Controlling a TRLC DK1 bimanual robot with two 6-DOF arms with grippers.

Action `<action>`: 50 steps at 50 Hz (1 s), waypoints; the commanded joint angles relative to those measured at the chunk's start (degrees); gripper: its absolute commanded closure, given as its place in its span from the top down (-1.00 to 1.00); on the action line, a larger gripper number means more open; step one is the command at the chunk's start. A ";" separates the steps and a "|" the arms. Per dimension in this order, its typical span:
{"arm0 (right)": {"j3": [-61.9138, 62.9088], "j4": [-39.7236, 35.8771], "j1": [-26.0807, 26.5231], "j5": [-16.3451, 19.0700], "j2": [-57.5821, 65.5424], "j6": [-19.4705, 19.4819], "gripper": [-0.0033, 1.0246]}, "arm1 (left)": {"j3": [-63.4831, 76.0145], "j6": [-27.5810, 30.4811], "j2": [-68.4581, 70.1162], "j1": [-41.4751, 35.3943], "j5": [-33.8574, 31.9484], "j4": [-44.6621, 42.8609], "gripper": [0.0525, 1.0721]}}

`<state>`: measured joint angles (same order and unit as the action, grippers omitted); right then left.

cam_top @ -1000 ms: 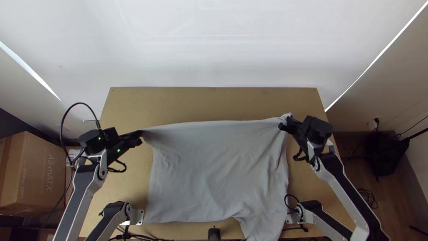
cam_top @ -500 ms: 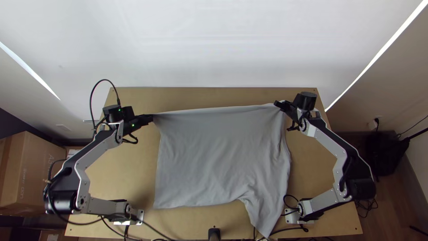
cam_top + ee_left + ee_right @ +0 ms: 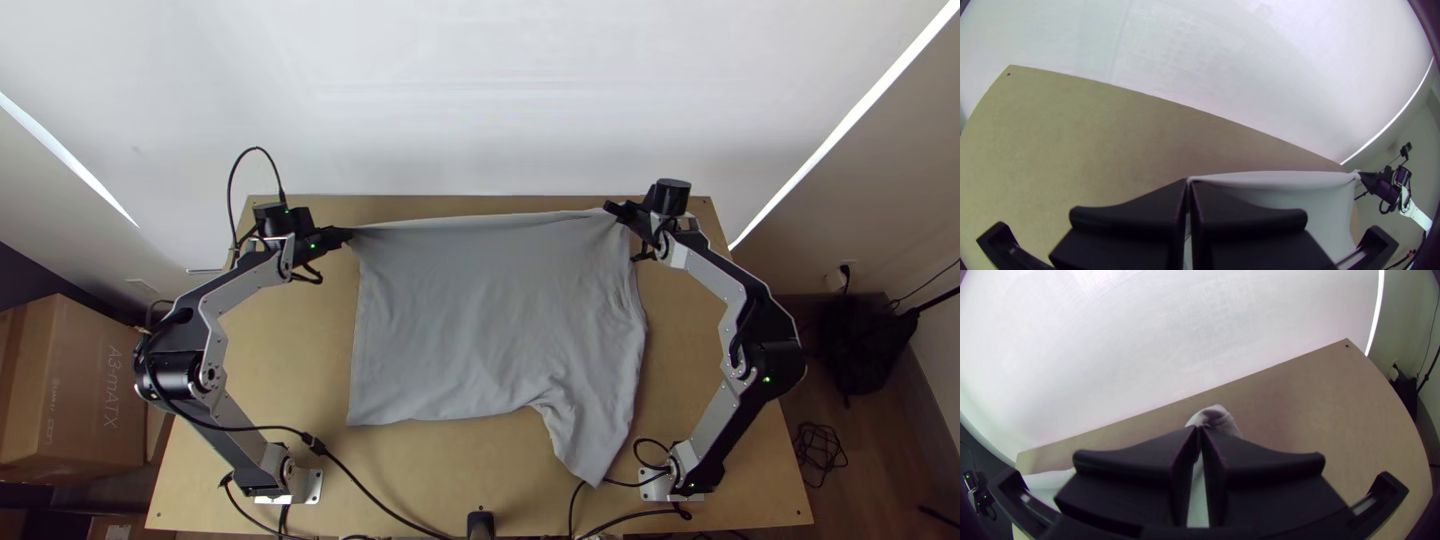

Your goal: Fold the t-shirt

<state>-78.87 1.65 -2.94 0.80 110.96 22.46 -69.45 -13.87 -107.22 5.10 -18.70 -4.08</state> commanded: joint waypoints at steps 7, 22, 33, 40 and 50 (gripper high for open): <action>-3.57 -0.77 2.15 -3.87 -3.73 0.57 0.93 | -2.80 -0.28 2.72 1.14 3.32 -1.37 0.90; -2.60 -14.48 0.83 -3.79 -21.75 0.48 0.92 | -0.95 -0.72 15.81 4.83 2.61 3.37 0.90; -3.39 -34.96 0.22 -1.94 -32.91 0.48 0.92 | 0.10 1.30 22.84 6.76 -0.29 15.06 0.90; -0.32 -46.56 1.36 -1.15 -38.45 0.57 0.92 | 4.06 1.12 30.93 6.76 -3.80 20.42 0.90; 15.68 -50.25 2.76 0.26 -52.95 0.57 0.92 | 6.70 0.16 41.92 7.64 -4.68 27.63 0.90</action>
<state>-69.87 -46.48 -0.91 0.32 64.29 22.50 -64.77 -13.43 -70.28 11.99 -22.57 21.87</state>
